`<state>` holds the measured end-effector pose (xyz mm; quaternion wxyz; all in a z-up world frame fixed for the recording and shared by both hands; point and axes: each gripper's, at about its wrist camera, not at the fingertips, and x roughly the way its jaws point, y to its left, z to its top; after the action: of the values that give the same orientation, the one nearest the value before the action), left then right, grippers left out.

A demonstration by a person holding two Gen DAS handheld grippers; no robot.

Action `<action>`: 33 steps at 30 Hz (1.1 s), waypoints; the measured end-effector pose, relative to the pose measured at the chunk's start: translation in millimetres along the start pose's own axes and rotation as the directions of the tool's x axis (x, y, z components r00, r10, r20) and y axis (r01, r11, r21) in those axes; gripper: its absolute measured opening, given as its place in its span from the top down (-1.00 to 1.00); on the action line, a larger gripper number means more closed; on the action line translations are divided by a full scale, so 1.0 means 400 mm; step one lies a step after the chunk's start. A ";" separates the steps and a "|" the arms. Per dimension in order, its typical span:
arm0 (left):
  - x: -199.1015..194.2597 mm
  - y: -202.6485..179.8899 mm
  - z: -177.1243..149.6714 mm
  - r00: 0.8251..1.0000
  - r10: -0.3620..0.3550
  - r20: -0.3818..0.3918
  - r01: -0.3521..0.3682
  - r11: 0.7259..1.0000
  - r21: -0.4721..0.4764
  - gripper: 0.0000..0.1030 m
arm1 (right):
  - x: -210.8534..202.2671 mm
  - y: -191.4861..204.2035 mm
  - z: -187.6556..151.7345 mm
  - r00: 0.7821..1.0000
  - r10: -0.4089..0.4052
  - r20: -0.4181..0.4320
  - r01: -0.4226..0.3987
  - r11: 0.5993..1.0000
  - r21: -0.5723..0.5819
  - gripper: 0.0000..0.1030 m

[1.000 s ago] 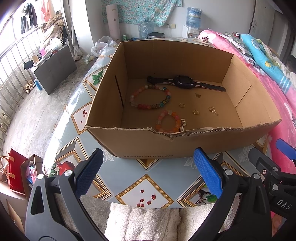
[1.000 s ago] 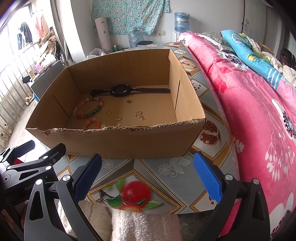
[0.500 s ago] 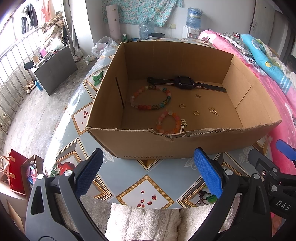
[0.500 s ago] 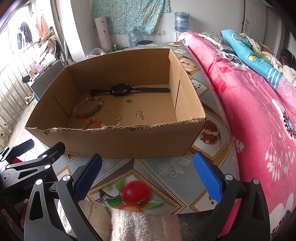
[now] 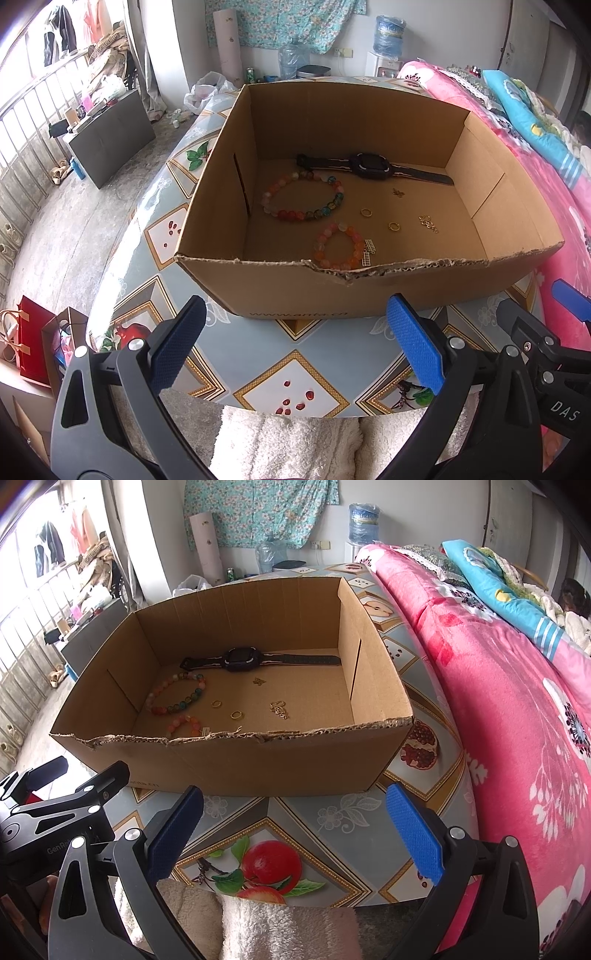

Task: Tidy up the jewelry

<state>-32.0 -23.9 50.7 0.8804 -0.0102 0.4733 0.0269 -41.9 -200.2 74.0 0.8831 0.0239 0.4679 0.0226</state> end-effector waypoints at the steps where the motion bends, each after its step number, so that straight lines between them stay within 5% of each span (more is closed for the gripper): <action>1: 0.000 0.000 0.000 1.000 0.000 0.000 0.000 1.000 0.000 -0.84 | 0.000 0.000 0.000 1.000 0.000 0.001 0.000 1.000 0.000 -0.87; 33: 0.013 -0.003 0.002 1.000 -0.004 -0.011 0.004 1.000 -0.014 -0.84 | 0.009 -0.001 -0.006 1.000 -0.004 -0.009 0.004 1.000 -0.004 -0.87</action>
<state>-28.4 -24.8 46.6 0.8778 -0.0176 0.4779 0.0285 -41.7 -200.2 69.7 0.8811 0.0213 0.4719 0.0219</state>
